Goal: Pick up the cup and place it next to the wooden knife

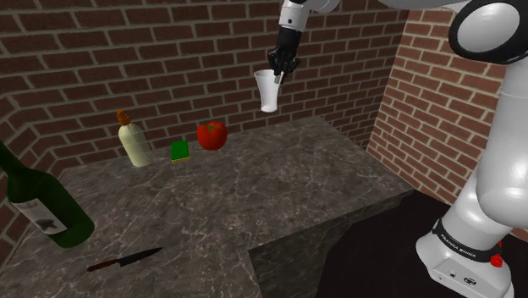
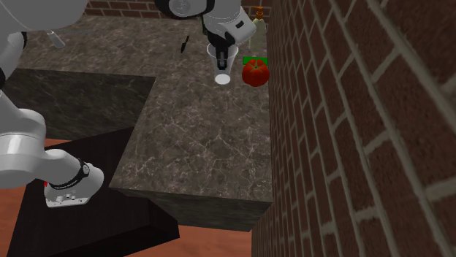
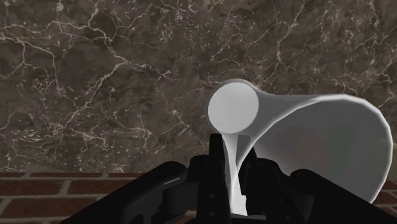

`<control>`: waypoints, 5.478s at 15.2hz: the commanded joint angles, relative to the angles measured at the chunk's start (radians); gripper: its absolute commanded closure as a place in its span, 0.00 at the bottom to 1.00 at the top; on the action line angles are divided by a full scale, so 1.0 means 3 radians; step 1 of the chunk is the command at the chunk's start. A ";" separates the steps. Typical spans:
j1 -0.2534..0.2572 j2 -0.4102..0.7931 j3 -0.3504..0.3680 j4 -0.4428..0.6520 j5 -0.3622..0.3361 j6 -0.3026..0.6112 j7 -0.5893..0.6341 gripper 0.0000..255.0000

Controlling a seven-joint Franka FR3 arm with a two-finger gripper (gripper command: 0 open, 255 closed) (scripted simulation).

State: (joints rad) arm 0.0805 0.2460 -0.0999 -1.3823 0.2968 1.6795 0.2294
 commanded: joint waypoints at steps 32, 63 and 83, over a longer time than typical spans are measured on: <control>0.1607 0.0456 0.0861 0.0552 -0.0624 0.0454 0.2433 1.00; 0.1771 0.0684 0.0900 -0.0328 -0.0672 0.1583 0.2517 1.00; 0.1772 0.0809 0.0898 -0.0589 -0.0664 0.1966 0.2468 0.00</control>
State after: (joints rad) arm 0.6121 0.4887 0.1695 -1.5589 0.0976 2.2692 0.9698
